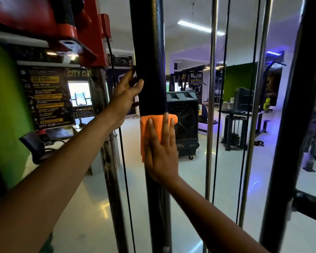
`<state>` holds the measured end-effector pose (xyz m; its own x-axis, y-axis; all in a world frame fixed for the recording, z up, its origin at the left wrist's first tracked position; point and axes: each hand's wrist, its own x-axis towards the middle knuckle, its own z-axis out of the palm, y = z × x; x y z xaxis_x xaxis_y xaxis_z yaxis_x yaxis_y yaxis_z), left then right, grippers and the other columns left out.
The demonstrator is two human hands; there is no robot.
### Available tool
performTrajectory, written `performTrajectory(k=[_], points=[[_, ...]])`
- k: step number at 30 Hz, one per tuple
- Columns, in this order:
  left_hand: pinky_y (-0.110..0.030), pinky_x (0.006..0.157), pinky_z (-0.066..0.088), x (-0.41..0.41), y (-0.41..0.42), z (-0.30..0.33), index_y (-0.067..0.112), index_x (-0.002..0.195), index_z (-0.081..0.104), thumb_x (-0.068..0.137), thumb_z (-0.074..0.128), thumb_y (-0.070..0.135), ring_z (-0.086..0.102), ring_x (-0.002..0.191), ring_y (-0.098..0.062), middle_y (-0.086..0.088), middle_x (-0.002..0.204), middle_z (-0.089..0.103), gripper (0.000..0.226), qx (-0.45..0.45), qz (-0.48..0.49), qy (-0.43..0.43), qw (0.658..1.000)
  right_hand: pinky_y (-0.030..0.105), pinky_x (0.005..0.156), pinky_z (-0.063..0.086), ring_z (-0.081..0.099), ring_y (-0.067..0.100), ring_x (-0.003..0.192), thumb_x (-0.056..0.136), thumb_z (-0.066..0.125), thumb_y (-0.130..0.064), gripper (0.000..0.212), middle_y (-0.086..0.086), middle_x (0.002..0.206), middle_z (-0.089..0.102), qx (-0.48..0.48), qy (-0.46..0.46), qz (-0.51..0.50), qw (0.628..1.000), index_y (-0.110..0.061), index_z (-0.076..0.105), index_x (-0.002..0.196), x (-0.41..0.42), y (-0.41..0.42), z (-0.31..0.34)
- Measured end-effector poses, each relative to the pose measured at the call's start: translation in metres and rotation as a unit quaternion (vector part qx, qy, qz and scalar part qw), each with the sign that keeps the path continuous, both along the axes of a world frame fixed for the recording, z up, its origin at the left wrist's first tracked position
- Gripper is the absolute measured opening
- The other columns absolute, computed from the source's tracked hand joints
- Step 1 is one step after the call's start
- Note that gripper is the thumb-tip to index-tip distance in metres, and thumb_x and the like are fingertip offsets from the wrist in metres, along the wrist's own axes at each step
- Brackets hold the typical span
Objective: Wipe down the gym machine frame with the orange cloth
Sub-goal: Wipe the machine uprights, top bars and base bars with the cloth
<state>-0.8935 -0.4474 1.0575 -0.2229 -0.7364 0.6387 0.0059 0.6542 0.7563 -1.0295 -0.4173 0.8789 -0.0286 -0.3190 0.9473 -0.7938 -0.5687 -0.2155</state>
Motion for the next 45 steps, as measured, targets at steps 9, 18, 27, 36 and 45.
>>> performTrajectory(k=[9,18,27,36,45], points=[[-0.054,0.117,0.049,0.002,0.003,-0.006,0.043,0.161,0.042,0.110,0.060,0.036,0.055,0.143,-0.014,0.013,0.154,0.060,0.055,-0.012,-0.002,-0.011,1.000,0.070,0.126,0.028,-0.009,0.040,0.168,0.111,0.060,-0.026,0.072,0.015,0.182,-0.004,-0.010,-0.028,-0.008,1.000,-0.021,0.024,0.173,0.010,-0.004,0.053],[-0.027,0.107,0.050,0.005,0.006,-0.028,0.048,0.149,0.051,0.111,0.060,0.028,0.062,0.126,0.003,0.022,0.135,0.067,0.044,0.003,-0.023,-0.008,1.000,0.073,0.123,0.031,-0.008,0.043,0.167,0.109,0.057,-0.032,0.074,0.013,0.182,-0.008,0.039,-0.005,-0.047,0.998,-0.023,0.020,0.173,0.012,0.007,-0.039],[-0.042,0.111,0.054,0.010,0.009,-0.032,0.067,0.129,0.054,0.110,0.060,0.033,0.062,0.131,-0.004,0.023,0.139,0.066,0.040,0.013,-0.043,-0.004,0.999,0.069,0.128,0.025,-0.007,0.043,0.167,0.109,0.064,-0.027,0.075,0.015,0.182,-0.004,0.014,-0.027,-0.089,0.996,-0.017,0.024,0.172,0.024,0.000,-0.015],[-0.055,0.121,0.044,0.011,0.008,-0.046,0.071,0.124,0.054,0.109,0.061,0.031,0.057,0.139,-0.010,0.026,0.138,0.064,0.043,0.039,-0.054,-0.005,0.998,0.072,0.122,0.034,-0.006,0.042,0.167,0.110,0.057,-0.034,0.077,0.011,0.182,-0.010,0.048,-0.038,-0.055,0.997,-0.026,0.014,0.174,0.021,0.005,-0.018],[-0.053,0.120,0.045,0.013,0.002,-0.079,0.054,0.145,0.050,0.110,0.062,0.034,0.056,0.142,-0.012,0.010,0.150,0.062,0.043,0.051,-0.060,-0.004,0.997,0.068,0.116,0.045,-0.004,0.039,0.168,0.110,0.063,-0.029,0.090,0.011,0.182,-0.013,0.102,-0.033,-0.071,0.992,-0.036,0.000,0.174,0.020,0.021,-0.127]])
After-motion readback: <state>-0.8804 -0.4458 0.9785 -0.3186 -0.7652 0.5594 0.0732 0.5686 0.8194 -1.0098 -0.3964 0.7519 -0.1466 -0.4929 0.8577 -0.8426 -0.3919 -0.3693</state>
